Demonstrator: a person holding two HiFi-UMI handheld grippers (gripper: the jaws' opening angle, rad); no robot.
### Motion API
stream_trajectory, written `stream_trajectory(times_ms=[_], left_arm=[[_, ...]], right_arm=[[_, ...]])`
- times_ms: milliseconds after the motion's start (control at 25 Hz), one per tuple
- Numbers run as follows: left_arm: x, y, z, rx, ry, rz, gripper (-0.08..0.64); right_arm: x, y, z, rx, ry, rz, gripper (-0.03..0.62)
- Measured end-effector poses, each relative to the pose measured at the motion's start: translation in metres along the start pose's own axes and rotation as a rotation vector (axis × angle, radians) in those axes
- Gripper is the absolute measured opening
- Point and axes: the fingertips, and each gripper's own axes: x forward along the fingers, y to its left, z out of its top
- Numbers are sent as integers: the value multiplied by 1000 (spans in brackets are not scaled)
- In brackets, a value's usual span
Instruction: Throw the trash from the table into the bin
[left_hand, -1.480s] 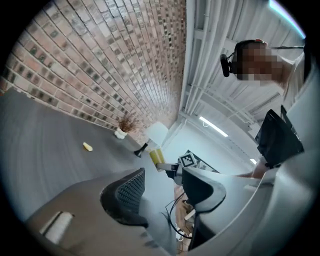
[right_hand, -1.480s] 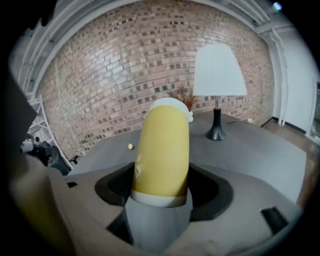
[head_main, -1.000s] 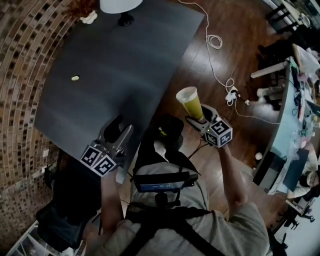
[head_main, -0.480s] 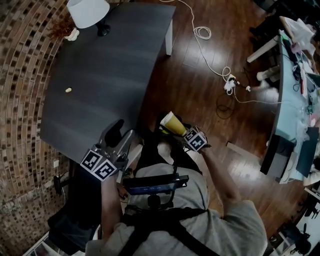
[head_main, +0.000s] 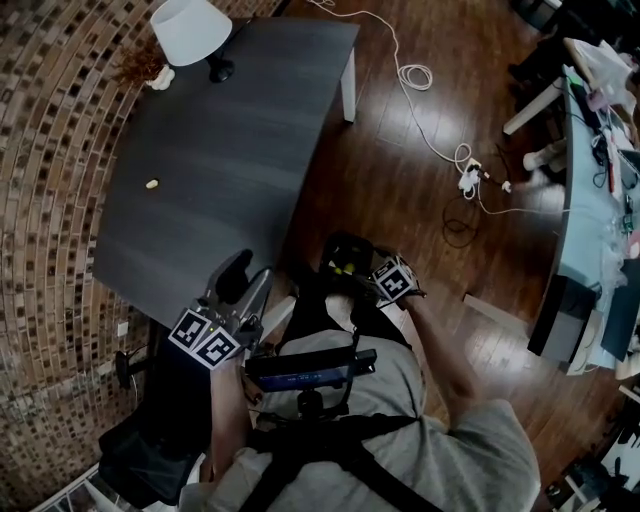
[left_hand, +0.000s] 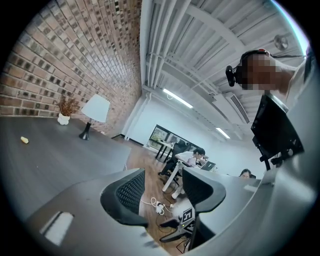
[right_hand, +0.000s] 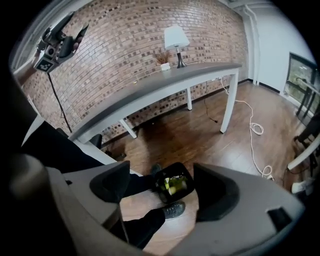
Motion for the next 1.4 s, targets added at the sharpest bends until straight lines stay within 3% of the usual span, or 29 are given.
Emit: stream_trajectory(times_ms=[200, 360, 560, 880, 1400], left_arm=[[19, -13, -6, 2, 24, -58, 232], [36, -28, -8, 10, 43, -124, 232], [47, -41, -10, 8, 51, -184, 232], [55, -62, -44, 28, 139, -233, 232], [68, -70, -88, 5, 226, -223, 232]], right_arm=[[-37, -11, 5, 127, -142, 19, 392], [-91, -7, 35, 215, -363, 50, 373], [-150, -4, 74, 170, -577, 1, 357], [-175, 8, 88, 109, -625, -12, 357], [-186, 13, 79, 99, -598, 21, 357]])
